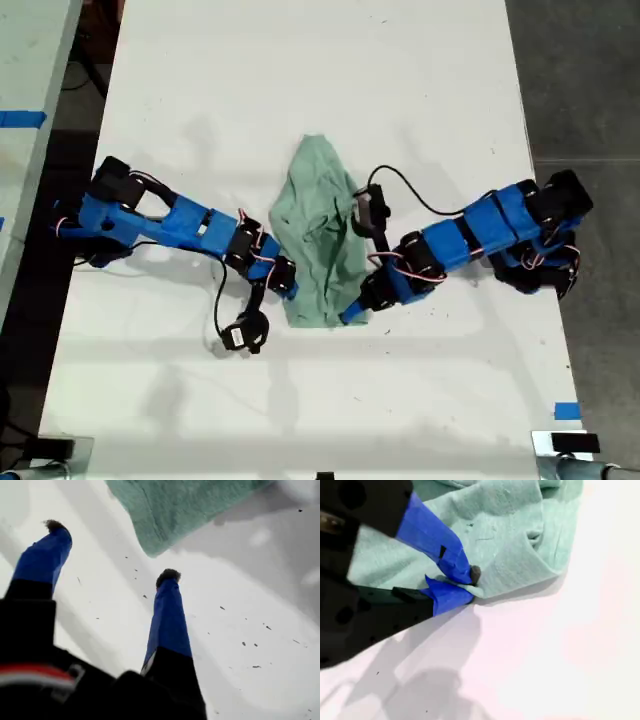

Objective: Fold t shirt

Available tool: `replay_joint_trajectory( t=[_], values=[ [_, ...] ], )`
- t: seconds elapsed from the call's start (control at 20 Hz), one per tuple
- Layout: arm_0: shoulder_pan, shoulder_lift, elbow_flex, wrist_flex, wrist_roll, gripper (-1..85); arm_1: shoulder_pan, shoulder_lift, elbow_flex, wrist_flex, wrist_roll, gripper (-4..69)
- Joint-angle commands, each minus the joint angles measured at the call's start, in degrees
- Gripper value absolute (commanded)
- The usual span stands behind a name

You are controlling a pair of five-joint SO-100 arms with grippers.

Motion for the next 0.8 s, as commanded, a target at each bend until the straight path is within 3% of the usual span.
replay_joint_trajectory(
  t=[0.0,0.3,0.5,0.65,0.7,0.75],
  values=[
    [1.05,1.76,-1.76,1.05,-0.09,-0.1,0.09,-0.53,2.90,-5.80,0.88,32.0],
    [1.58,1.32,-3.60,1.05,2.02,-0.1,2.37,-6.33,6.68,-15.47,-2.37,32.5],
    [2.02,-0.18,-5.10,1.05,2.72,-0.1,4.31,-6.15,10.28,-19.34,-2.81,27.7],
    [2.20,-0.26,-5.19,1.49,2.72,-0.1,4.57,-5.36,10.46,-19.60,-3.16,17.1],
    [2.20,-0.26,-5.36,1.67,2.72,-0.1,4.57,-5.10,10.46,-19.60,-3.08,2.4],
    [2.29,-0.26,-5.63,1.93,2.72,-0.1,4.48,-4.92,10.46,-19.60,-2.99,1.8]
  ],
)
